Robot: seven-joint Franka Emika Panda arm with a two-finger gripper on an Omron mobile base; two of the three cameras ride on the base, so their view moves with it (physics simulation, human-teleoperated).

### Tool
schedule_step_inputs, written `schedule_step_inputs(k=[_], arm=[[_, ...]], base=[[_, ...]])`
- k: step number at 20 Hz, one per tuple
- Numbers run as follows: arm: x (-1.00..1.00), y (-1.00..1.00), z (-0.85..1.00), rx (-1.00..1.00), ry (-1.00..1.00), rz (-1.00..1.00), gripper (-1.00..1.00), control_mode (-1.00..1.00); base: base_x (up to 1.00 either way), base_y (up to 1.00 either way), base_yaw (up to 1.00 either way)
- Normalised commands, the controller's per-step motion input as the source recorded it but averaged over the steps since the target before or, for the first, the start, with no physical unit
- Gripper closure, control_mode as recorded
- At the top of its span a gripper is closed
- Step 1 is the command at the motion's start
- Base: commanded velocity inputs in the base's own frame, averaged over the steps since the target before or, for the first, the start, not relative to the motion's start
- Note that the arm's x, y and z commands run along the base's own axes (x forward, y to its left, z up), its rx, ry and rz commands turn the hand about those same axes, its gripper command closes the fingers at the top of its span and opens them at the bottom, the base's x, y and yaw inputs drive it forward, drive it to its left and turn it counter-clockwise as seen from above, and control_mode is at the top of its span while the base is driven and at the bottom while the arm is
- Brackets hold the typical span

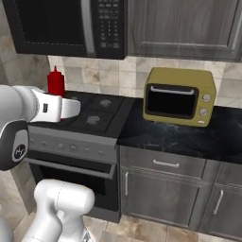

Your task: Take 2 condiments from the cabinet and move them on the counter near the stove.Make sure the condiments are lined up with each other, next to each other.

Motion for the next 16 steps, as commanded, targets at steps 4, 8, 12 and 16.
schedule_step_inputs(k=[4,8,12,16], arm=[[0.0,0.0,0.0,0.0,0.0,0.0,1.0,1.0],[0.0,0.0,0.0,0.0,0.0,0.0,1.0,1.0],[0.0,0.0,0.0,0.0,0.0,0.0,1.0,1.0],[0.0,0.0,0.0,0.0,0.0,0.0,1.0,1.0]], base=[[0.43,0.3,-0.05],[0.48,0.32,-0.05],[0.39,0.3,-0.05],[0.32,0.29,-0.05]])
